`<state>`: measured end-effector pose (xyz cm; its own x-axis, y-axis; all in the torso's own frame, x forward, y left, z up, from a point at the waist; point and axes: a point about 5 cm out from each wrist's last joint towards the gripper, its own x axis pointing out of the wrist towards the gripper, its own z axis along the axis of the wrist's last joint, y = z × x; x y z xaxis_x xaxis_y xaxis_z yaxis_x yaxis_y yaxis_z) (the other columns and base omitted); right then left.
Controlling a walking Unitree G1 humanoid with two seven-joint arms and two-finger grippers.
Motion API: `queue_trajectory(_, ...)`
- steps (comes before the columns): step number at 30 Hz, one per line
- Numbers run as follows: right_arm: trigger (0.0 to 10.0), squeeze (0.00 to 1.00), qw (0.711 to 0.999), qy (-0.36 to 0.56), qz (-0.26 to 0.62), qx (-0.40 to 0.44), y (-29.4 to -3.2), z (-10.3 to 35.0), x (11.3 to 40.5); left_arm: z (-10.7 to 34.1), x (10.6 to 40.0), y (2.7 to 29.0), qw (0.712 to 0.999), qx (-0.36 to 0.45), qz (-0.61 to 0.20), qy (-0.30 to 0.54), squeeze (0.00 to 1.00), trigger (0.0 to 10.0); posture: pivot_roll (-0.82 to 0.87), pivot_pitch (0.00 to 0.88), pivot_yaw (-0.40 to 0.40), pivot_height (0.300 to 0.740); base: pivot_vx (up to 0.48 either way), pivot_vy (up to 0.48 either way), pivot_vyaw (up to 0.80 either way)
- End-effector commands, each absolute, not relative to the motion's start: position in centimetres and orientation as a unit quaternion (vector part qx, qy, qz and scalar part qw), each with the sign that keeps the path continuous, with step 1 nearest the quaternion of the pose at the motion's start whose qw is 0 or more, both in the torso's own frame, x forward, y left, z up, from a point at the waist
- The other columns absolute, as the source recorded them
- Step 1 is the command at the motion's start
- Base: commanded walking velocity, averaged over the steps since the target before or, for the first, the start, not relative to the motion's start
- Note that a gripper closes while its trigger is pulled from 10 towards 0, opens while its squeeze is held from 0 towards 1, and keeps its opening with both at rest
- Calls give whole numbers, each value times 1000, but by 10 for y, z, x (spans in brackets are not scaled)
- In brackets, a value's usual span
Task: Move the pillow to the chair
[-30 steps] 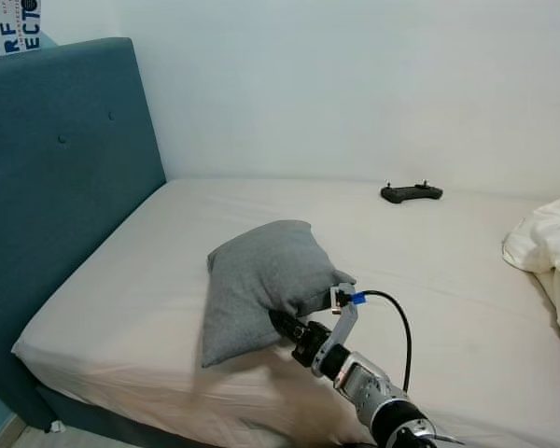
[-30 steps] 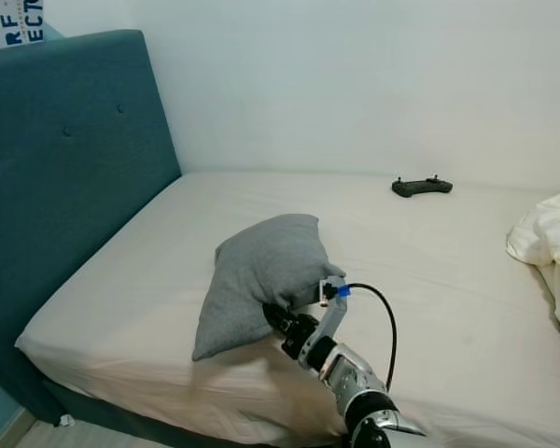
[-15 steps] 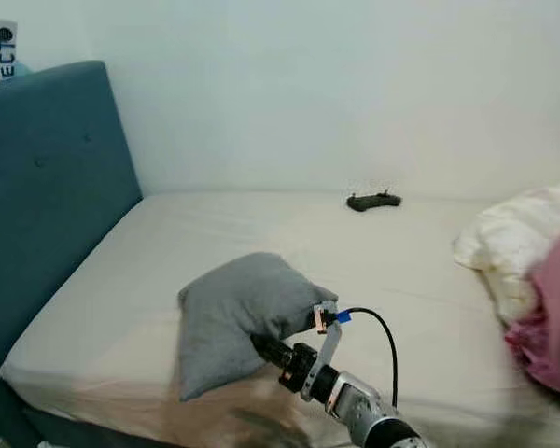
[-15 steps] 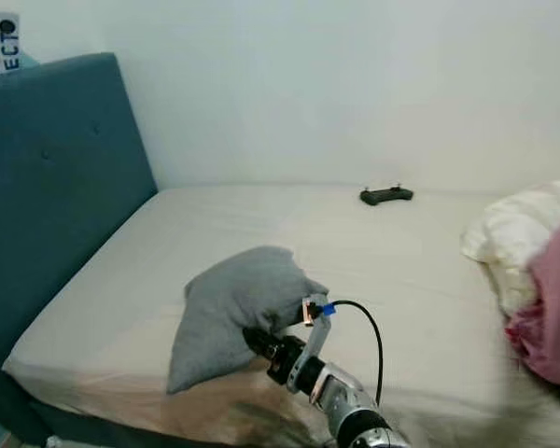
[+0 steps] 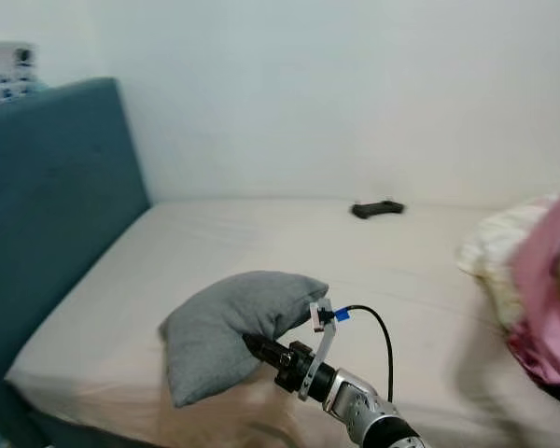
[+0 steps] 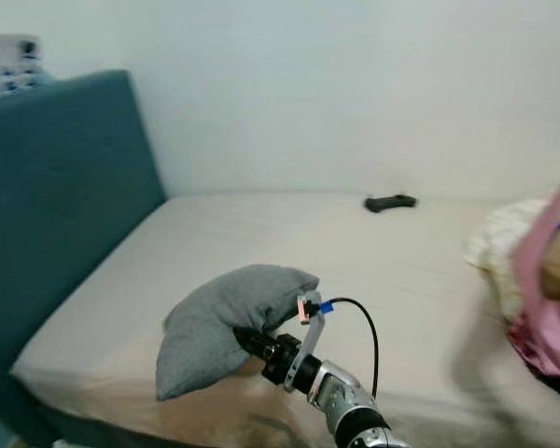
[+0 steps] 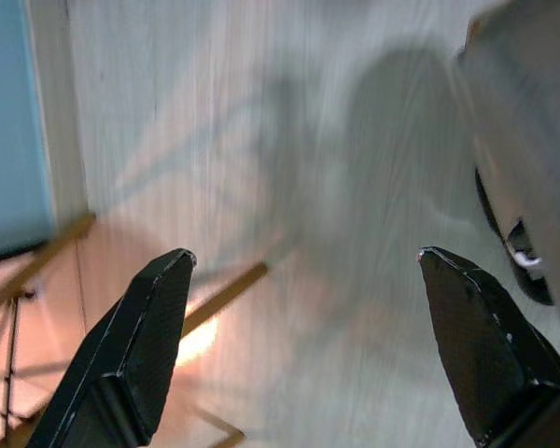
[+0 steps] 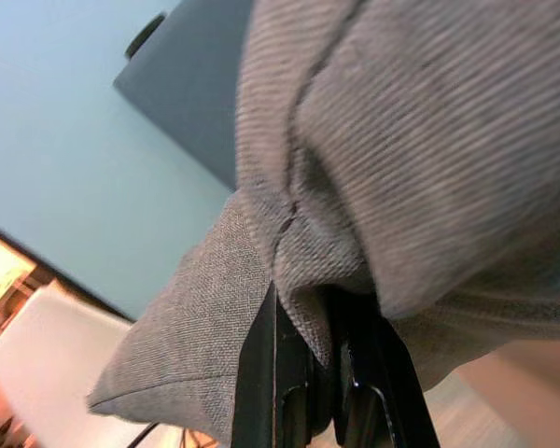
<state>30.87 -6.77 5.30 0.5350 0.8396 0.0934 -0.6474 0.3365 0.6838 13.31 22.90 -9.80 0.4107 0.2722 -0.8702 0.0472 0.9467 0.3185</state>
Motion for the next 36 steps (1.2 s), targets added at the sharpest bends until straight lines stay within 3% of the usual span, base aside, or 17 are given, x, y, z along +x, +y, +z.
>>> queue_trajectory(1,0,0,805,111,471,344,-65,65,316,-98,132,231,826,154,65,538,0,10000,-17,0,15,673,0,0,0)
queue_trajectory(16,0,0,828,170,440,303,-65,43,305,-98,135,225,832,145,62,532,0,10000,-20,0,14,725,0,0,0)
queue_trajectory(22,353,0,849,217,421,234,-66,26,296,-99,134,224,829,127,71,540,0,10000,-22,0,15,740,-320,0,0)
queue_trajectory(23,10000,0,856,223,413,218,-67,23,294,-99,133,224,828,128,70,541,0,10000,-22,0,16,740,-480,0,0)
queue_trajectory(26,10000,0,867,237,391,198,-69,17,293,-99,133,223,830,127,69,538,0,10000,-22,0,16,740,-480,0,419)
queue_trajectory(36,10000,0,866,249,390,187,-69,10,286,-99,132,224,830,134,65,537,0,10000,-10,0,11,740,0,0,588)
